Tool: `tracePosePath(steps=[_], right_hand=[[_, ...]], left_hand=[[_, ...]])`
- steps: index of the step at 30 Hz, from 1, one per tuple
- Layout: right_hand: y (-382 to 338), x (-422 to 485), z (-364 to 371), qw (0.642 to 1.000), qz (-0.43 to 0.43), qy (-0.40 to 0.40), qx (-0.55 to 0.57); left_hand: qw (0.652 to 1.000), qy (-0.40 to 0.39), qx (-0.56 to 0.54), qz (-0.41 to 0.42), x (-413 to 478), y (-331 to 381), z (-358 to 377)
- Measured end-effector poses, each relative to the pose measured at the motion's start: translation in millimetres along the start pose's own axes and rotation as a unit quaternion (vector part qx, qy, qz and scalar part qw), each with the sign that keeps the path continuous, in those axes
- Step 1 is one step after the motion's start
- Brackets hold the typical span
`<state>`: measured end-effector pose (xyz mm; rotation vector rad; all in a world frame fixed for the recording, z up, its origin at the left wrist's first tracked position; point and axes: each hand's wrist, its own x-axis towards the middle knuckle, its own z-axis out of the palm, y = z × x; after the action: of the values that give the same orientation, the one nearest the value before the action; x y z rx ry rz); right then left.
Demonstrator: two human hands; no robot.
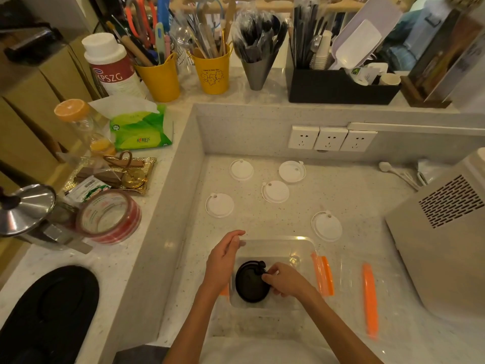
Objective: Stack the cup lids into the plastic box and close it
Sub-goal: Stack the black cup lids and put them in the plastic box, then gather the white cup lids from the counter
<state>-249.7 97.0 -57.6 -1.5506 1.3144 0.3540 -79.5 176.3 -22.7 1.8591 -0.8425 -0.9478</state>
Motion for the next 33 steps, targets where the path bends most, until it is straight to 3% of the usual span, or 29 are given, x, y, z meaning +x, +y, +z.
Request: tracePosePath(steps=[12, 16, 21, 26, 33], right_hand=[[-3, -9, -4, 1.0, 0.0, 0.006, 0.004], [-7, -31, -7, 0.998, -0.021, 0.041, 0.032], [-58, -57, -53, 0.99, -0.112, 0.084, 0.028], [-147, 3, -95, 0.979, -0.168, 0.115, 0.009], [-206, 124, -64, 0.989, -0.097, 0.018, -0.108]], left_hand=[[1.0, -0.02, 0.019, -0.001, 0, 7, -2], [0.998, -0.055, 0.021, 0.0, 5, 9, -8], [0.998, 0.035, -0.037, -0.034, 39, 19, -31], [0.981, 0.127, -0.056, -0.137, 101, 22, -55], [0.956, 0.072, -0.088, -0.271, 151, 12, -59]])
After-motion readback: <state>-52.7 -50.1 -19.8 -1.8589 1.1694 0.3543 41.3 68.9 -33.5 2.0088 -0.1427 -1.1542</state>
